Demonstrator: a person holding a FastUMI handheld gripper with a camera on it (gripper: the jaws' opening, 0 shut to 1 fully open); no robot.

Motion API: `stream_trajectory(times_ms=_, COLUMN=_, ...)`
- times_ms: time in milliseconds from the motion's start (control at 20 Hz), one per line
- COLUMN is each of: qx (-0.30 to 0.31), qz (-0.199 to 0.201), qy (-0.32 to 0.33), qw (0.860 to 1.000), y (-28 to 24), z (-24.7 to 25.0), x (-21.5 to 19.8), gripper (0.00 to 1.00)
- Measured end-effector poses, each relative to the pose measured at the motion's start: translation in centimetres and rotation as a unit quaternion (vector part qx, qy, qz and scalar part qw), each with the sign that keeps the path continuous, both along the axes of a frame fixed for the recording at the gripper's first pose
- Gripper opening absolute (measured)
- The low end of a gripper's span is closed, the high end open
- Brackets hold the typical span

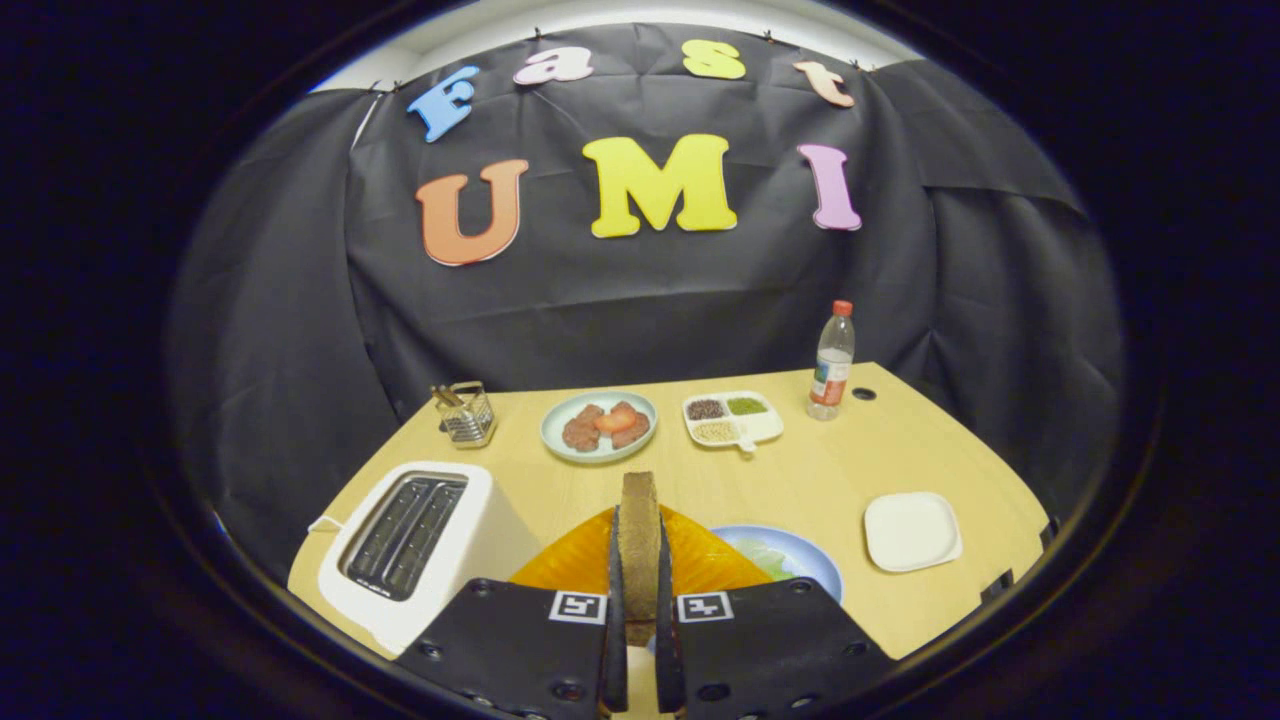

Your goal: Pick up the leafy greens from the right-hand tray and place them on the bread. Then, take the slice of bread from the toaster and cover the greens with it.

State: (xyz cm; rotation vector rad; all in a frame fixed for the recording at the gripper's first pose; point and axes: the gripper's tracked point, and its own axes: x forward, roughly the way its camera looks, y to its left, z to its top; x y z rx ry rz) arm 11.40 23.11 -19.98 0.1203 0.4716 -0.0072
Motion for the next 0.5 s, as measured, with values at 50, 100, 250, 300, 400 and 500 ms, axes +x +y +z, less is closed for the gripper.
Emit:
stream_trajectory(times_ms=50, qx=0.008, qz=0.002, qy=0.006, qw=1.000, y=-0.4, z=-0.7, x=0.0, gripper=0.11)
stream_trajectory(times_ms=100, qx=0.020, qz=0.005, qy=0.011, qw=1.000, y=-0.6, z=-1.5, x=0.0, gripper=0.11)
stream_trajectory(times_ms=250, qx=0.045, qz=0.014, qy=0.027, qw=0.999, y=-1.0, z=-3.2, x=-0.3, gripper=0.11)
stream_trajectory(times_ms=300, qx=0.041, qz=0.012, qy=0.024, qw=0.999, y=-1.6, z=-3.5, x=-0.2, gripper=0.11)
stream_trajectory(times_ms=400, qx=0.029, qz=0.005, qy=0.023, qw=0.999, y=-2.9, z=-4.6, x=0.0, gripper=0.11)
stream_trajectory(times_ms=500, qx=0.027, qz=-0.003, qy=0.028, qw=0.999, y=-4.0, z=-5.7, x=-0.1, gripper=0.11)
